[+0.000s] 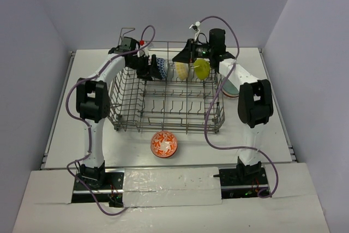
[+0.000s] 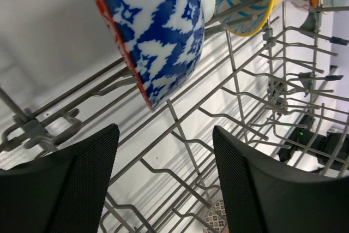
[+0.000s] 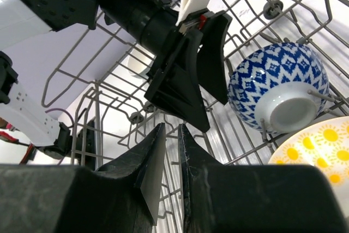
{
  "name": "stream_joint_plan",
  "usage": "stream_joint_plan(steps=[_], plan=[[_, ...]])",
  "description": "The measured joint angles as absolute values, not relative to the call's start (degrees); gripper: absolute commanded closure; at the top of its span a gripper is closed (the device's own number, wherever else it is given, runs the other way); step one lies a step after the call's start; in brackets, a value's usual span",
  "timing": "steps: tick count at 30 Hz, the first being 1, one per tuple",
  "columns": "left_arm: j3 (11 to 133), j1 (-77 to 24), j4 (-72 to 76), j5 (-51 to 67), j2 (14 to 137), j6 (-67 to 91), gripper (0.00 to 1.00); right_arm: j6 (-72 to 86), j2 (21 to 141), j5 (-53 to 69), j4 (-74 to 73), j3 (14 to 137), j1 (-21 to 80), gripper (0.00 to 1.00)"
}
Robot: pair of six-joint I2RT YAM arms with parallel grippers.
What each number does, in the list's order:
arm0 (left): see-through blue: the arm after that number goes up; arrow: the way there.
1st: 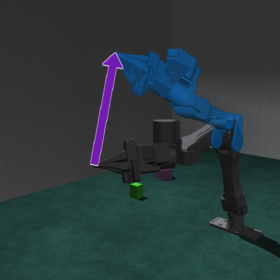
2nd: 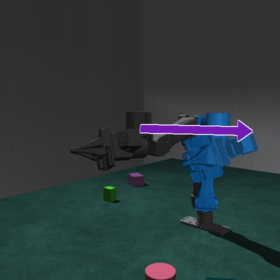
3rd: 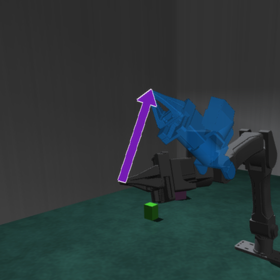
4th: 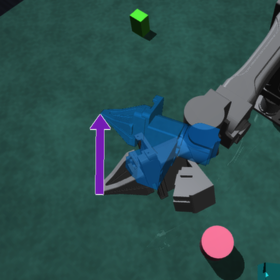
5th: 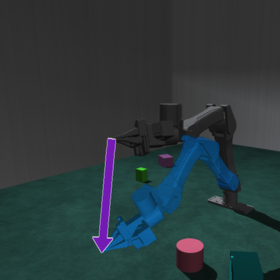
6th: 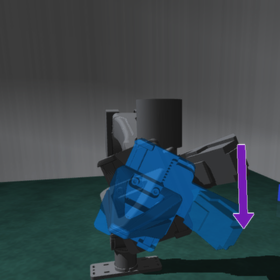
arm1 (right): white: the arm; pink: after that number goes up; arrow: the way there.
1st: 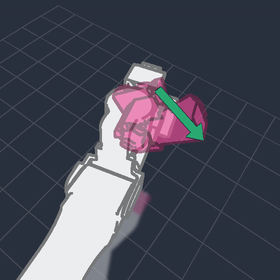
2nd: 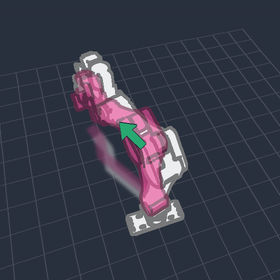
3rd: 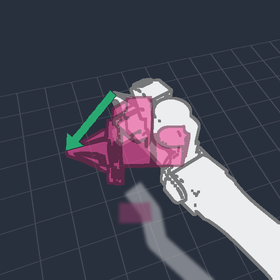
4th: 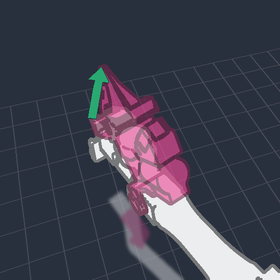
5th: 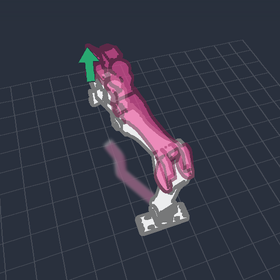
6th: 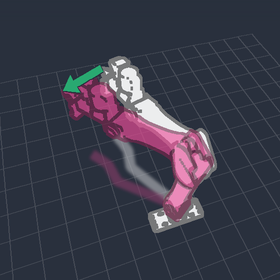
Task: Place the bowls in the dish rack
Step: Insert the bowl into the dish rack, then pick up the bowl from the center of the board.
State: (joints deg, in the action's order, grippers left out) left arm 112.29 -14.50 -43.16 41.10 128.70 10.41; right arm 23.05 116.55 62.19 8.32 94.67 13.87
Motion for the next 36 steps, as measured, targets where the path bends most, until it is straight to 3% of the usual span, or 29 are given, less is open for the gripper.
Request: stream_joint_plan(steps=[2, 9, 16, 25, 30, 36], plan=[[112.29, -14.50, -43.16, 40.03, 128.18, 10.55, 0.16, 22.96, 115.55, 62.15, 8.03, 94.37, 13.82, 0.76], [112.29, -14.50, -41.21, 35.73, 120.84, 10.79, 0.14, 21.23, 111.42, 61.84, 5.50, 94.15, 13.82, 0.75], [109.71, -15.09, -32.67, 31.68, 104.05, 11.81, 0.12, 16.53, 104.99, 58.63, -2.28, 94.06, 14.00, 0.70], [85.71, -17.32, -20.21, 19.94, 74.61, 15.07, 0.11, 7.46, 84.99, 43.70, -14.81, 87.02, 21.78, 0.51], [72.25, -17.30, -17.37, 11.27, 62.76, 18.00, 0.11, 5.06, 72.58, 36.56, -17.87, 80.38, 30.89, 0.48], [65.82, -17.17, -21.04, -1.50, 55.24, 20.34, 0.10, 4.14, 62.96, 29.78, -20.14, 74.98, 39.16, 0.47]])
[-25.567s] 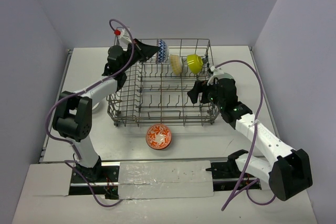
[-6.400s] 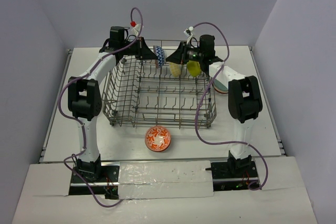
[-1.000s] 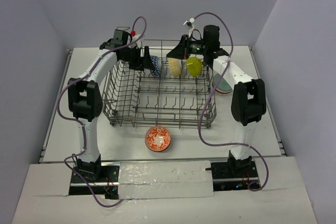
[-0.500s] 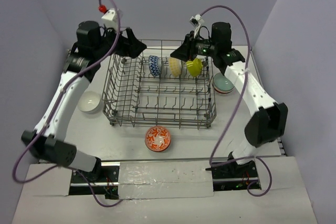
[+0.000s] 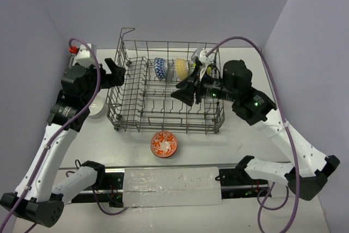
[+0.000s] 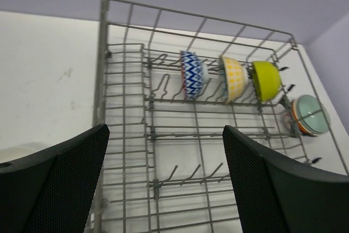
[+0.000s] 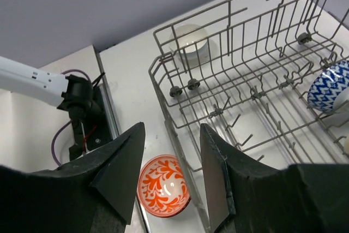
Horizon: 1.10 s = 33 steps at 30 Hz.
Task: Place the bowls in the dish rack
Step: Pick up the bowl from the center of the board.
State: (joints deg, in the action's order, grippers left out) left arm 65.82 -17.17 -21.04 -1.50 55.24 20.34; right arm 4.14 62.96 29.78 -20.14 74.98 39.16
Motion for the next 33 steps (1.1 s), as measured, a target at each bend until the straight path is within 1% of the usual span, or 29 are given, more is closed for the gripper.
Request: stream_joint_plan(steps=[3, 4, 7, 11, 15, 20, 21, 23, 24, 26, 27, 28, 29, 31, 33], plan=[[63.92, -17.19, -23.46, -7.18, 52.77, 21.63, 0.08, 4.10, 60.34, 26.68, -21.04, 72.44, 41.95, 0.46], [63.02, -17.19, -24.12, -9.23, 51.94, 22.20, 0.05, 4.10, 59.70, 25.61, -21.17, 71.59, 42.89, 0.46], [59.22, -16.91, -25.96, -14.31, 49.15, 23.83, 0.02, 4.14, 57.82, 21.58, -21.98, 68.01, 46.22, 0.46], [54.50, -16.27, -27.46, -17.87, 46.41, 25.21, 0.02, 5.19, 55.88, 14.33, -22.46, 63.07, 48.03, 0.44], [52.82, -16.05, -28.25, -19.49, 47.44, 25.65, 0.02, 6.50, 54.13, 7.42, -23.70, 58.39, 48.07, 0.44], [51.53, -16.03, -29.12, -19.84, 50.87, 25.80, 0.03, 7.11, 53.15, 4.47, -24.29, 57.60, 48.07, 0.43], [51.48, -15.99, -29.21, -19.77, 51.20, 25.78, 0.08, 7.18, 52.84, 4.21, -24.21, 57.63, 48.07, 0.42], [51.48, -15.99, -29.41, -19.27, 51.48, 25.76, 0.13, 7.22, 52.12, 3.68, -23.97, 57.63, 48.07, 0.42], [51.48, -15.99, -29.47, -18.92, 51.48, 25.74, 0.21, 7.25, 51.86, 3.42, -23.81, 57.60, 48.07, 0.42], [51.48, -15.99, -29.50, -18.00, 51.46, 25.76, 0.29, 7.25, 51.66, 2.92, -23.57, 57.60, 48.07, 0.42], [51.48, -15.99, -29.61, -17.67, 51.42, 25.80, 0.42, 7.27, 51.66, 2.59, -23.59, 57.60, 48.10, 0.42], [51.46, -15.99, -29.69, -16.91, 51.31, 25.91, 0.48, 7.27, 51.68, 2.42, -23.59, 57.60, 48.07, 0.42], [51.40, -15.99, -29.78, -16.03, 51.03, 25.65, 0.64, 7.29, 51.75, 2.26, -23.62, 57.60, 48.10, 0.42], [50.98, -15.99, -29.74, -14.83, 50.00, 25.85, 0.78, 7.44, 51.86, 1.87, -23.59, 57.60, 48.10, 0.42], [50.52, -15.99, -29.71, -13.06, 49.01, 25.82, 0.88, 7.62, 51.90, 1.50, -23.59, 57.58, 48.07, 0.41]])
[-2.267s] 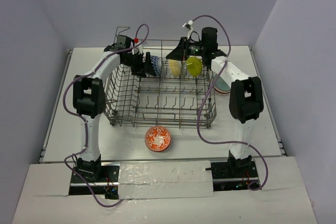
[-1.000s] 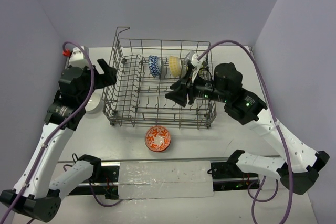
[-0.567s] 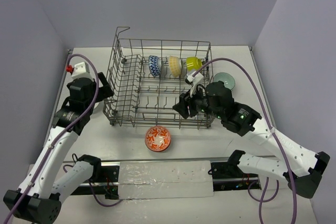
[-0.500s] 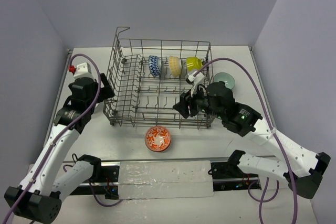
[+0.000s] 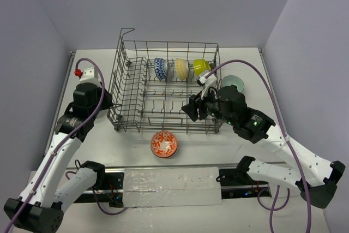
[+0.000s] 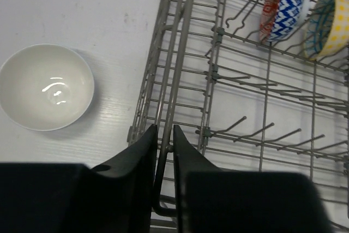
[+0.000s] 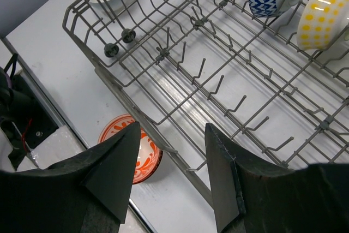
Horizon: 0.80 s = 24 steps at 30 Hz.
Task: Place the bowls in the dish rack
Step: Pick up the bowl from the center of the board.
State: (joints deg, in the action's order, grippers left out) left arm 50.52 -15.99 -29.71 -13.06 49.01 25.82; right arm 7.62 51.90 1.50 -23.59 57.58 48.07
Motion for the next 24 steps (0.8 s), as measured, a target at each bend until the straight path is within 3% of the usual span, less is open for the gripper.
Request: stream_joint_plan(steps=[2, 24], plan=[[50.30, -15.99, -29.26, -10.74, 48.56, 24.32, 1.00, 7.64, 51.90, 1.26, -23.59, 57.58, 48.07, 0.41], [47.79, -15.66, -28.60, -7.38, 45.01, 24.47, 1.00, 7.66, 52.82, -2.09, -23.62, 56.77, 48.12, 0.41]])
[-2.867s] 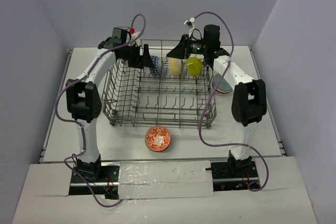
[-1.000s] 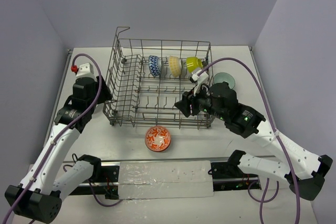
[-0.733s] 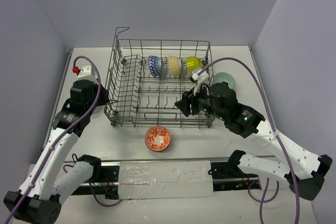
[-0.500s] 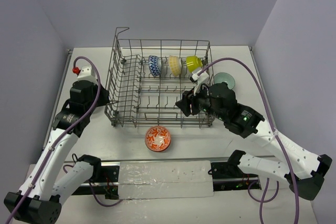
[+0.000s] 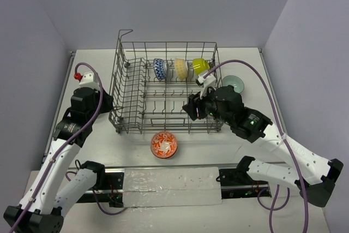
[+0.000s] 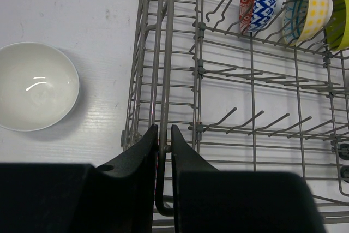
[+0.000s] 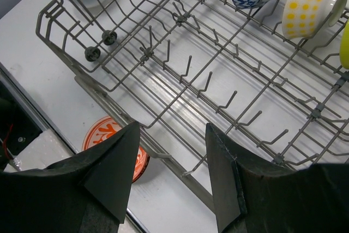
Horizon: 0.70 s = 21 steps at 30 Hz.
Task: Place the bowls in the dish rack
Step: Pick up the bowl from the center of the board.
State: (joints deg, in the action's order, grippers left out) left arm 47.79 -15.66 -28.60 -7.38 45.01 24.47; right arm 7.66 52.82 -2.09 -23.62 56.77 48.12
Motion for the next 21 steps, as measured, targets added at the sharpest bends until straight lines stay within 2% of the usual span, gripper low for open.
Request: stream_joint_plan(steps=[1, 4, 7, 8, 10, 11, 14, 17, 21], plan=[[47.75, -15.66, -28.64, -7.33, 44.88, 24.47, 1.00, 7.66, 52.97, -2.17, -23.62, 56.77, 48.12, 0.41], [47.53, -15.66, -28.80, -7.09, 44.38, 24.45, 0.86, 7.64, 53.08, -2.24, -23.62, 56.77, 48.12, 0.41], [47.48, -15.62, -28.77, -6.83, 44.34, 24.40, 0.80, 7.64, 53.08, -2.35, -23.62, 56.77, 48.12, 0.40], [47.48, -15.57, -28.77, -6.74, 44.34, 24.36, 0.63, 7.64, 53.08, -2.35, -23.62, 56.77, 48.12, 0.40], [47.42, -15.57, -29.02, -5.39, 44.23, 24.62, 0.46, 7.64, 53.08, -2.42, -23.62, 56.77, 48.12, 0.40], [47.24, -15.59, -29.04, -4.51, 44.03, 24.75, 0.34, 7.64, 53.10, -2.48, -23.64, 56.77, 48.12, 0.40], [47.13, -15.73, -29.95, -3.05, 43.13, 24.64, 0.16, 7.62, 53.49, -3.05, -23.66, 56.77, 48.12, 0.40], [47.13, -15.73, -30.30, -2.81, 41.71, 24.69, 0.06, 7.62, 54.37, -3.36, -23.70, 56.77, 48.12, 0.40], [47.11, -15.73, -30.48, -2.87, 39.55, 24.71, 0.01, 7.62, 55.00, -3.40, -23.79, 56.77, 48.12, 0.39]])
